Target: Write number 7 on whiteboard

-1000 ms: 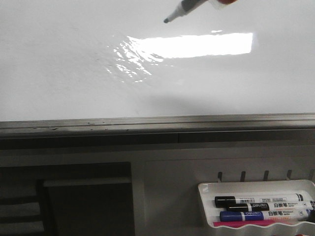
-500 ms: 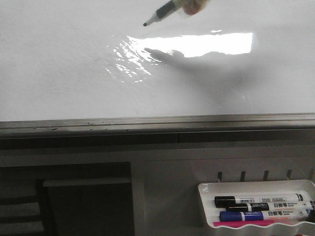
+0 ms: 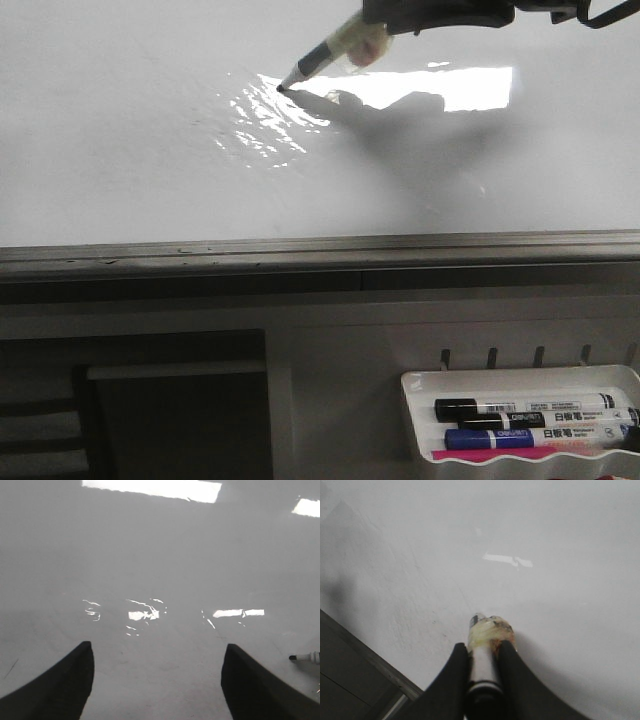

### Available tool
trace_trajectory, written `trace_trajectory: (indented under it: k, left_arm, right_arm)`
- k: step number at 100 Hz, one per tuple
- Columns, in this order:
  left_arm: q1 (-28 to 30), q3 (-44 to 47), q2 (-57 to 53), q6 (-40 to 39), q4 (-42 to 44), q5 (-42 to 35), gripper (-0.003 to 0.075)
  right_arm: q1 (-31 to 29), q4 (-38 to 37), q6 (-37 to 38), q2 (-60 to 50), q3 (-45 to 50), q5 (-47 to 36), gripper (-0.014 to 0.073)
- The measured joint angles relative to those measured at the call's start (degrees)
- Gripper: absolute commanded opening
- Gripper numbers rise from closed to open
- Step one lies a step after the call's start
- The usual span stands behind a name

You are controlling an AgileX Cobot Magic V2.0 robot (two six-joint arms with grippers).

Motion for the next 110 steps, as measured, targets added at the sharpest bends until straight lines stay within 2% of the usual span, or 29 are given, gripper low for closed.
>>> trace_trajectory:
  k: [14,38,55,88,110]
  left_arm:
    - [0.00,0.00,0.00,0.00,0.00,0.00,0.0493]
    - [0.00,0.00,0.00,0.00,-0.13,0.00,0.0493]
    - [0.00,0.00,0.00,0.00,-0.13,0.00,0.0493]
    - [0.00,0.00,0.00,0.00,-0.13,0.31,0.0493]
    - [-0.92,0.00,0.00,1.68,-0.13,6.89,0.0493]
  right_arm:
    - [0.00,0.00,0.00,-0.69,0.14,-1.20,-0.0060]
    - [0.00,0.00,0.00,-6.10,4.07,-8.21,-0.0060]
    - [0.00,0.00,0.00,-6.86,5.26,-8.71,-0.0060]
    - [-0.11,-0.28,3.43,-9.90,15.03,-2.83,-0.0060]
    - [-0.37,-3.22,9.67,-18.80,15.69,3.84,-0.0060]
